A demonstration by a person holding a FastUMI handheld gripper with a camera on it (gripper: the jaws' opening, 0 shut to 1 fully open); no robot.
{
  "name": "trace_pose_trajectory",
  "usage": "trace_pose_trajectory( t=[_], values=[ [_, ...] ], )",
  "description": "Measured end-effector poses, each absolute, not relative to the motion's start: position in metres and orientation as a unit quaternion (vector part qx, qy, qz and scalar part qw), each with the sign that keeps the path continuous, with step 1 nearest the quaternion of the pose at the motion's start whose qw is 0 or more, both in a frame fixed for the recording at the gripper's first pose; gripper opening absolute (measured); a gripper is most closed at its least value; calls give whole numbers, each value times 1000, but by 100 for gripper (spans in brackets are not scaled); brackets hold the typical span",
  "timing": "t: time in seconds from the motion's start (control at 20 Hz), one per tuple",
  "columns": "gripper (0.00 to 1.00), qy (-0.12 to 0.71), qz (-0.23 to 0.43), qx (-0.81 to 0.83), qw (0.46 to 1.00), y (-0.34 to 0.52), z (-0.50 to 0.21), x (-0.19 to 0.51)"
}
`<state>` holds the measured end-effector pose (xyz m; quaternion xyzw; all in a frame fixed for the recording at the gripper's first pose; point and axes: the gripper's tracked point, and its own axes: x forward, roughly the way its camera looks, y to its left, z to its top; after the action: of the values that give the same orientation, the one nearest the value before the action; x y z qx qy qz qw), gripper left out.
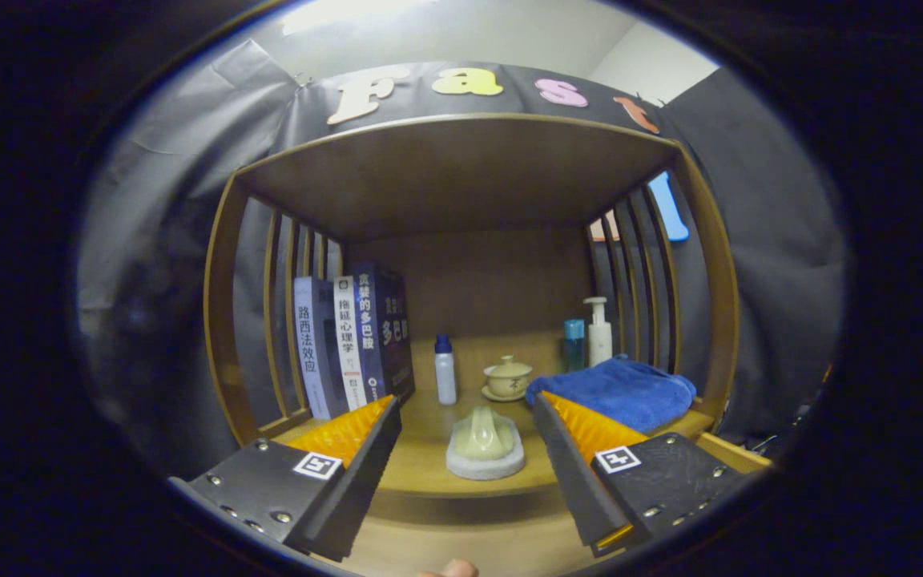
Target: Pull open the drawer, take out the items inside it, and place them on the countertop above the cabinet.
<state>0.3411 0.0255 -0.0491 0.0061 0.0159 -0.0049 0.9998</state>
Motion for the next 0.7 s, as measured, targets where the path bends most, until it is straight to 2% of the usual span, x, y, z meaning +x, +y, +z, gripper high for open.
trace_pose_trajectory(
  t=[0.7],
  values=[
    [98,23,-4,-14,1000,27,-50,341]
  ],
)
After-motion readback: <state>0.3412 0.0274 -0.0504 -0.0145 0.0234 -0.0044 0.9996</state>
